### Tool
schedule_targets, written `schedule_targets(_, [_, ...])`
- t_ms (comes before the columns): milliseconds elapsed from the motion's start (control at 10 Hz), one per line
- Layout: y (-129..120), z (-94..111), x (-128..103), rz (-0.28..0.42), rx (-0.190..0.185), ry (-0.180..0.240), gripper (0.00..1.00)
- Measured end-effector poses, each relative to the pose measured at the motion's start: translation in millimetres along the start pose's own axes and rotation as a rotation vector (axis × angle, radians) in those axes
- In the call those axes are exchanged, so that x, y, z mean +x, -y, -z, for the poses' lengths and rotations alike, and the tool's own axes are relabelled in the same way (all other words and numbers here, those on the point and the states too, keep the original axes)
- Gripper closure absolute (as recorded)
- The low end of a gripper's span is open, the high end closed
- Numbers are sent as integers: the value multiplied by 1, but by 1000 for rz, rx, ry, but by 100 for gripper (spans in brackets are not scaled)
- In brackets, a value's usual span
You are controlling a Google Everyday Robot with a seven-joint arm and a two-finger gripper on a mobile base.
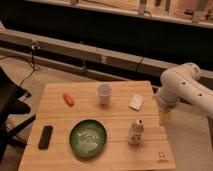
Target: Knock the bottle over
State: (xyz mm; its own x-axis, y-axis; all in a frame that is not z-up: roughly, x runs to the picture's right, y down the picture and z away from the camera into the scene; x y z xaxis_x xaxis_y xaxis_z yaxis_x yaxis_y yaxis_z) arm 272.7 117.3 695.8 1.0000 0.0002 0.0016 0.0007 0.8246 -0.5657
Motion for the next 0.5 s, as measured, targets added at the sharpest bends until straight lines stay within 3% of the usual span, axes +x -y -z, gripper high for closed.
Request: schedule_targets(500, [-5, -3, -4, 15, -13, 12, 20])
